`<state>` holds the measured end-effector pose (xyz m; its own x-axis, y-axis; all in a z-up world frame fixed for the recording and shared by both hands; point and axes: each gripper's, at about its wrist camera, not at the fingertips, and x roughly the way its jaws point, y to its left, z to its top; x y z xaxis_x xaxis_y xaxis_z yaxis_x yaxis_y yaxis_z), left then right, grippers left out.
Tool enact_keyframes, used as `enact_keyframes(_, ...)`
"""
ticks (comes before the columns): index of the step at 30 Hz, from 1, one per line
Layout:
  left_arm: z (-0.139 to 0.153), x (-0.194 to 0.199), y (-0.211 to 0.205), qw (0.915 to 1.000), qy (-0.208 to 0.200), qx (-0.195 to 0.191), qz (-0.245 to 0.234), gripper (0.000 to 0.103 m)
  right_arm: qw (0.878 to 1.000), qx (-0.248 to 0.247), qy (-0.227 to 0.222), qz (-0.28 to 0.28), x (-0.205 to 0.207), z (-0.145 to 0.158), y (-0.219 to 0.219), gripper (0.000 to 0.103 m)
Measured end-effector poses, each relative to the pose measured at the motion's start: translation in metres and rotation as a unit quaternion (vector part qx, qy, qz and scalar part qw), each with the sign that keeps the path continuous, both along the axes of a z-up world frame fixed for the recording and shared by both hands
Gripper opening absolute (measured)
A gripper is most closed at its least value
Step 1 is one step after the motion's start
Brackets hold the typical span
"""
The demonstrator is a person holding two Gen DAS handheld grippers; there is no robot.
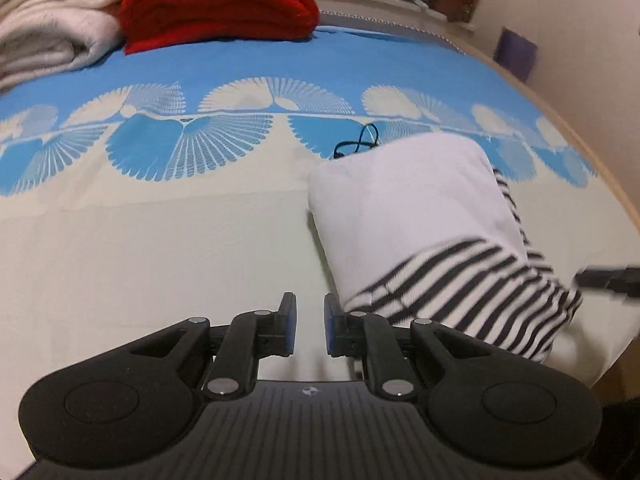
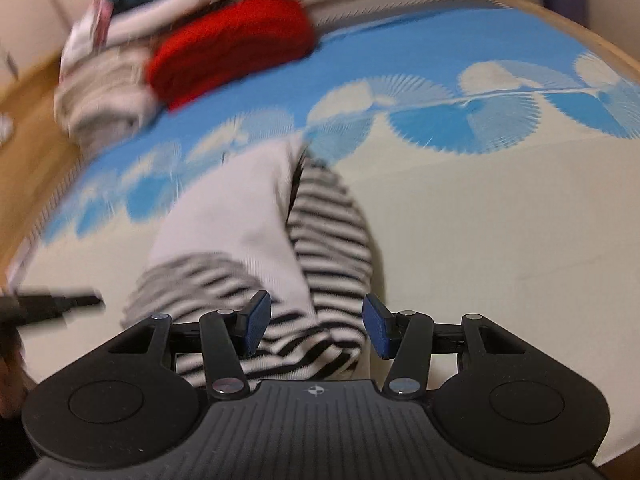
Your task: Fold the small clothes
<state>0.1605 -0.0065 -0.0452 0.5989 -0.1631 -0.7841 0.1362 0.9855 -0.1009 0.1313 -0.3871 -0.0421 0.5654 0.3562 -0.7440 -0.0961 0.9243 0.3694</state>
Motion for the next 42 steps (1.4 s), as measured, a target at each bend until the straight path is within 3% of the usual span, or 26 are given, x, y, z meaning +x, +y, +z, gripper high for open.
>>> enact_keyframes(5, -0.001, 0.004, -0.005, 0.9999, 0.004, -0.002, -0.015, 0.017, 0.998, -0.046, 0.03, 0.032, 0.012, -0.014, 0.027, 0.052)
enact_keyframes(7, 0.001, 0.003, -0.008, 0.9997, -0.001, -0.014, -0.022, 0.02, 0.996, -0.057, 0.036, 0.053, 0.009, -0.019, 0.034, 0.024)
enact_keyframes(8, 0.002, 0.003, -0.011, 0.9995, -0.003, -0.018, -0.025, 0.023, 0.995, -0.068, 0.033, 0.067, 0.006, -0.019, 0.038, 0.002)
enact_keyframes(10, 0.001, 0.002, -0.017, 0.9992, -0.008, -0.03, -0.027, 0.029, 0.995, -0.071, 0.011, 0.076, -0.003, -0.014, 0.036, 0.002)
enact_keyframes(11, 0.0, 0.0, -0.02, 0.9989, -0.009, -0.037, -0.027, 0.03, 0.997, -0.049, -0.006, 0.065, -0.008, -0.006, 0.028, 0.002)
enact_keyframes(14, 0.003, -0.003, -0.028, 0.9968, -0.01, -0.07, -0.038, 0.03, 0.995, 0.088, -0.036, -0.021, -0.026, 0.014, -0.027, 0.001)
enact_keyframes(16, 0.005, -0.004, -0.037, 0.9947, -0.013, -0.087, -0.055, 0.032, 0.989, 0.128, -0.054, -0.05, -0.044, 0.023, -0.057, 0.001)
enact_keyframes(18, 0.005, -0.006, -0.05, 0.993, -0.017, -0.091, -0.074, 0.034, 0.99, 0.116, -0.062, -0.055, -0.057, 0.029, -0.069, 0.001)
enact_keyframes(23, -0.011, -0.007, -0.083, 0.9908, 0.01, -0.068, -0.116, 0.035, 0.997, 0.072, -0.012, -0.015, -0.068, 0.014, -0.071, 0.001)
enact_keyframes(26, -0.045, 0.0, -0.101, 0.9886, 0.068, 0.019, -0.133, 0.036, 0.999, 0.035, 0.013, 0.0, -0.063, 0.002, -0.06, 0.001)
enact_keyframes(28, -0.053, 0.001, -0.106, 0.9869, 0.075, 0.04, -0.137, 0.036, 0.999, 0.006, 0.054, -0.002, -0.053, -0.013, -0.053, 0.001)
enact_keyframes(31, -0.047, 0.002, -0.101, 0.9884, 0.076, 0.012, -0.131, 0.036, 0.993, -0.032, 0.116, 0.003, -0.039, -0.037, -0.037, 0.001)
enact_keyframes(35, -0.023, -0.002, -0.084, 0.988, 0.049, -0.071, -0.128, 0.036, 0.987, -0.072, 0.143, 0.014, -0.032, -0.047, -0.019, 0.001)
enact_keyframes(36, -0.027, 0.0, -0.085, 0.9868, 0.061, -0.061, -0.137, 0.036, 0.986, -0.08, 0.147, 0.017, -0.03, -0.048, -0.016, 0.001)
enact_keyframes(38, -0.049, 0.005, -0.092, 0.9827, 0.112, 0.005, -0.148, 0.036, 0.985, -0.088, 0.149, 0.02, -0.027, -0.049, -0.012, 0.001)
enact_keyframes(39, -0.052, 0.005, -0.095, 0.9816, 0.113, 0.022, -0.152, 0.036, 0.985, -0.088, 0.15, 0.019, -0.026, -0.048, -0.012, 0.002)
enact_keyframes(42, -0.045, 0.007, -0.09, 0.9827, 0.108, 0.009, -0.151, 0.036, 0.989, -0.059, 0.133, -0.004, -0.017, -0.039, -0.021, 0.004)
